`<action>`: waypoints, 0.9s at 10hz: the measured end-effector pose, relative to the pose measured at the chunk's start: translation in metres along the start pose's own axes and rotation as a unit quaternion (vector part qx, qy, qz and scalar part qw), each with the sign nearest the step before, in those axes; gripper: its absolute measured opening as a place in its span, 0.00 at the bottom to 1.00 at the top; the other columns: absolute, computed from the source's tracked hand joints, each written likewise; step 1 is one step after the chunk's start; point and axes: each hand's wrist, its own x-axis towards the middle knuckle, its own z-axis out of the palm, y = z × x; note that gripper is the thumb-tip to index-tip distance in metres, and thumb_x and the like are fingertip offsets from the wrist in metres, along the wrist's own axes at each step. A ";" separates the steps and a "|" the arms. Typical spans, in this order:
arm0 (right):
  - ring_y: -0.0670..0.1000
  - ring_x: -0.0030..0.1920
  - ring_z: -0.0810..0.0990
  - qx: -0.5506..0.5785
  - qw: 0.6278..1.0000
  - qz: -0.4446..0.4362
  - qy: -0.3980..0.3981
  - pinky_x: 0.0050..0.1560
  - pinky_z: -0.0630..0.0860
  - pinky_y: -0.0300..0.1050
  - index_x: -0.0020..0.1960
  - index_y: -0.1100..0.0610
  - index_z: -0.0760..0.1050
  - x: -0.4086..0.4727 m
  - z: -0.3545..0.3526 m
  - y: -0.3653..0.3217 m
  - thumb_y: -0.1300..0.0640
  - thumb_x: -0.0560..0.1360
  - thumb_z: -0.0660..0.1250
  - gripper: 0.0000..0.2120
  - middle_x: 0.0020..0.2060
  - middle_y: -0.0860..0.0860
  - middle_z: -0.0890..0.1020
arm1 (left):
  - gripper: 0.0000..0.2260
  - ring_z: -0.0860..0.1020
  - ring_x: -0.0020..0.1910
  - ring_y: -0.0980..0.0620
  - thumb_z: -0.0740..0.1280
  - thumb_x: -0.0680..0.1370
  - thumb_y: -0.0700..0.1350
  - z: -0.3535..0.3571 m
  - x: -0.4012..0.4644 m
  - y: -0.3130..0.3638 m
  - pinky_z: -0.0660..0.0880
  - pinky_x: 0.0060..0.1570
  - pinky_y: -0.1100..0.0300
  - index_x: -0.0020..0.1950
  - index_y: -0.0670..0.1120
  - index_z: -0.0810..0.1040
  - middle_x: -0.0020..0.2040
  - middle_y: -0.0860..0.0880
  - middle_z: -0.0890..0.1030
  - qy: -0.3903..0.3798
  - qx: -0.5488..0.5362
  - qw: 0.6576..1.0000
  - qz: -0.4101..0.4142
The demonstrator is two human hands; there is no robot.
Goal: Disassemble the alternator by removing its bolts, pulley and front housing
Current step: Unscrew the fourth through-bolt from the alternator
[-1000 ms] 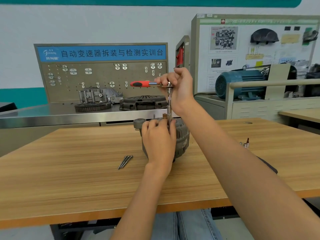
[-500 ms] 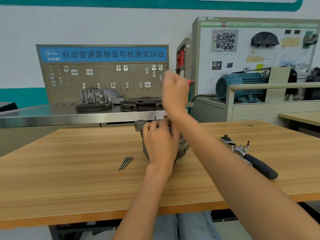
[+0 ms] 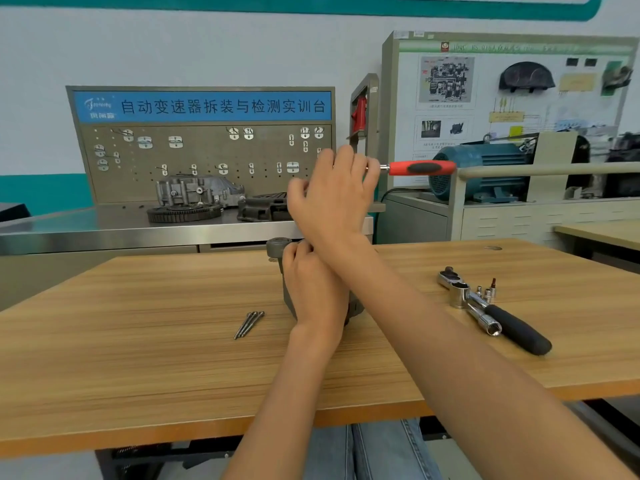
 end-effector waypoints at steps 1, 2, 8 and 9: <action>0.47 0.35 0.67 0.315 0.944 0.093 -0.010 0.49 0.65 0.46 0.30 0.55 0.66 0.015 -0.007 0.002 0.55 0.76 0.58 0.16 0.29 0.47 0.69 | 0.08 0.75 0.43 0.45 0.63 0.76 0.40 0.001 0.000 0.002 0.63 0.54 0.58 0.41 0.40 0.79 0.38 0.43 0.80 0.011 0.000 1.000 0.005; 0.49 0.26 0.64 0.693 0.671 0.247 -0.092 0.41 0.70 0.47 0.23 0.55 0.62 0.031 -0.015 0.016 0.59 0.78 0.52 0.24 0.20 0.49 0.65 | 0.13 0.76 0.44 0.48 0.61 0.80 0.49 0.002 0.000 0.004 0.62 0.57 0.58 0.48 0.42 0.82 0.40 0.46 0.82 0.023 0.003 1.000 0.005; 0.48 0.27 0.67 0.517 0.843 0.056 -0.135 0.48 0.74 0.54 0.21 0.55 0.65 0.013 -0.017 -0.012 0.57 0.76 0.56 0.23 0.20 0.48 0.67 | 0.07 0.75 0.45 0.46 0.62 0.76 0.40 -0.002 0.002 0.001 0.62 0.57 0.59 0.41 0.40 0.78 0.39 0.44 0.80 -0.024 0.013 1.000 -0.003; 0.54 0.28 0.62 0.618 0.754 0.157 -0.155 0.40 0.73 0.61 0.21 0.58 0.61 0.019 -0.013 -0.023 0.62 0.78 0.53 0.25 0.21 0.54 0.62 | 0.07 0.74 0.47 0.48 0.61 0.76 0.40 -0.001 0.002 -0.002 0.61 0.58 0.61 0.42 0.41 0.78 0.41 0.45 0.80 -0.031 0.023 0.999 0.001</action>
